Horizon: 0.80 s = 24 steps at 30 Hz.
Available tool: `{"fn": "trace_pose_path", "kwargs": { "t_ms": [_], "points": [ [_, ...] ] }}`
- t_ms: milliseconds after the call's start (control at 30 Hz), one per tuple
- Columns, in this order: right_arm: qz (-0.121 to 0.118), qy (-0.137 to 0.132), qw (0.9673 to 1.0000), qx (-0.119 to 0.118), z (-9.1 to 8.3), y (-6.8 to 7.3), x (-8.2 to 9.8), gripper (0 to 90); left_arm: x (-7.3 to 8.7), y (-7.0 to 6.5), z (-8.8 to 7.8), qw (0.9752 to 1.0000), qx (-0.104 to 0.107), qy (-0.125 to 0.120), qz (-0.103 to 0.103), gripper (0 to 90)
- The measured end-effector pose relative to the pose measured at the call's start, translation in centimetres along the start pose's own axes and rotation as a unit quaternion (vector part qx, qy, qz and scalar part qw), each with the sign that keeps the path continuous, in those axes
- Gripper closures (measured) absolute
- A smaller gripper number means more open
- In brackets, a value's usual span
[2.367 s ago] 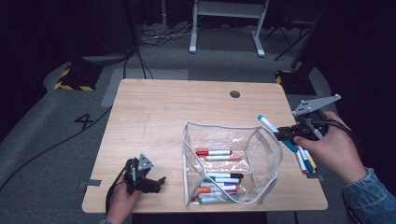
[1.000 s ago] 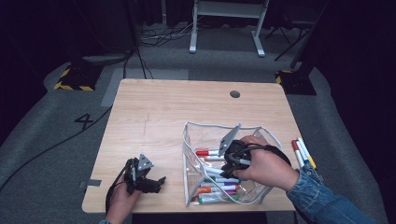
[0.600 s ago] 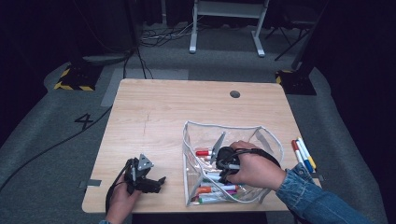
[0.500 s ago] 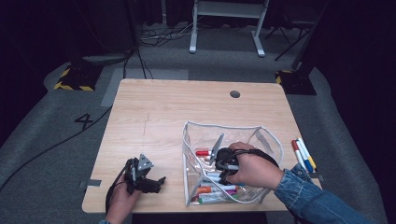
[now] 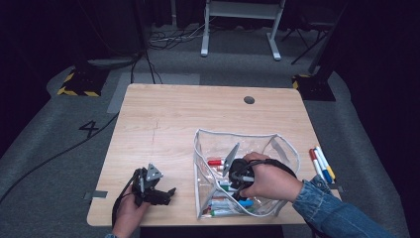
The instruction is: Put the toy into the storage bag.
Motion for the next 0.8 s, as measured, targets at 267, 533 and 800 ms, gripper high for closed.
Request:
{"fn": "trace_pose_path", "kwargs": {
  "t_ms": [267,533,800],
  "points": [
    [0.023,-0.120,0.9921,0.027,-5.0,-0.3,0.2,50.4,0.0,0.0,0.0,1.0000,0.000,0.000,0.000,0.0],
    [0.069,-0.200,0.9758,0.055,-9.8,-1.3,2.1,48.8,0.0,0.0,0.0,1.0000,0.001,0.001,0.000,0.0],
    [0.142,-0.263,0.9486,0.103,-13.7,-4.1,6.2,52.7,0.0,0.0,0.0,1.0000,0.000,0.000,0.000,0.0]
  ]
}}
Point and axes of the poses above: each handheld gripper's, and its own axes: z roughly forward along the jaws, x roughly out of its underside, y roughly to its left, the point moved 1 cm from there along z, roughly forward along the jaws, and after that the axes turned 14 degrees about z, right-handed, at the moved point
